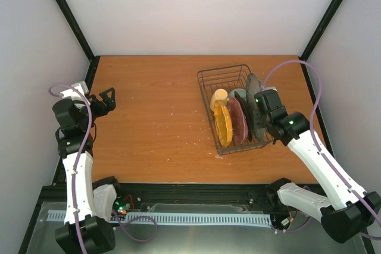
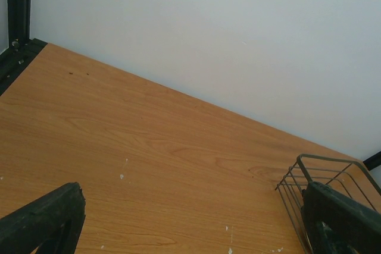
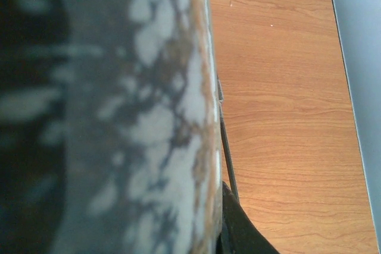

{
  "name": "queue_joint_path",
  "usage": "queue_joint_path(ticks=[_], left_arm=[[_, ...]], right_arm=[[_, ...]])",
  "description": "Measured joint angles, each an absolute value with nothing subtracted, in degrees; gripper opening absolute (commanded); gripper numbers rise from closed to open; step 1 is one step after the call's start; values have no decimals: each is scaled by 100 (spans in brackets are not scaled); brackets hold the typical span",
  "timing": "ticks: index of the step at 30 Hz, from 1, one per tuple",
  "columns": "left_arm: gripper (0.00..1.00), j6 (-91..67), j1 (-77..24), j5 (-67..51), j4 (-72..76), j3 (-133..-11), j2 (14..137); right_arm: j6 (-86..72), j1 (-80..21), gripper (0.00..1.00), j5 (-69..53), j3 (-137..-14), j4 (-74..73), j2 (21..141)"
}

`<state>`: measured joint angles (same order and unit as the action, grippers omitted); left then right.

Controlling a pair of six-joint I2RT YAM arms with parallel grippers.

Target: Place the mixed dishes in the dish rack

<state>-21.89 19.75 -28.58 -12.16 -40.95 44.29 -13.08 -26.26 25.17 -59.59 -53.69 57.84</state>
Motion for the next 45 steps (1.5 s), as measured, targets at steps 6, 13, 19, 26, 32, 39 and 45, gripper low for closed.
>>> queue_joint_path(ticks=[6, 13, 19, 26, 32, 39, 45], left_arm=[[100, -2185, 1975, -2853, -1214, -4093, 4429], [100, -2182, 1975, -2851, -1210, -4023, 4429], [100, -2182, 1975, -2851, -1208, -3975, 4429], [100, -2182, 1975, -2849, -1201, -3946, 4449], [100, -2150, 1975, -2847, -1199, -3946, 4528], [100, -2134, 1975, -2842, -1157, -3946, 4567], [100, -2106, 1975, -2842, -1153, -3946, 4589]], right_arm=[[-1286, -2604, 3, 2449, -5771, -5212, 5946], [-1288, -2591, 3, 2346, -5651, -5157, 6045], [-1297, -2585, 3, 2314, -5651, -5148, 6066], [-1398, -2596, 3, 2318, -5682, -5078, 6178], [-1693, -2943, 3, 2600, -5798, -5017, 6495], [-2150, -3780, 3, 3295, -6036, -4982, 7052], [-2580, -4224, 3, 3614, -6267, -4989, 7467]])
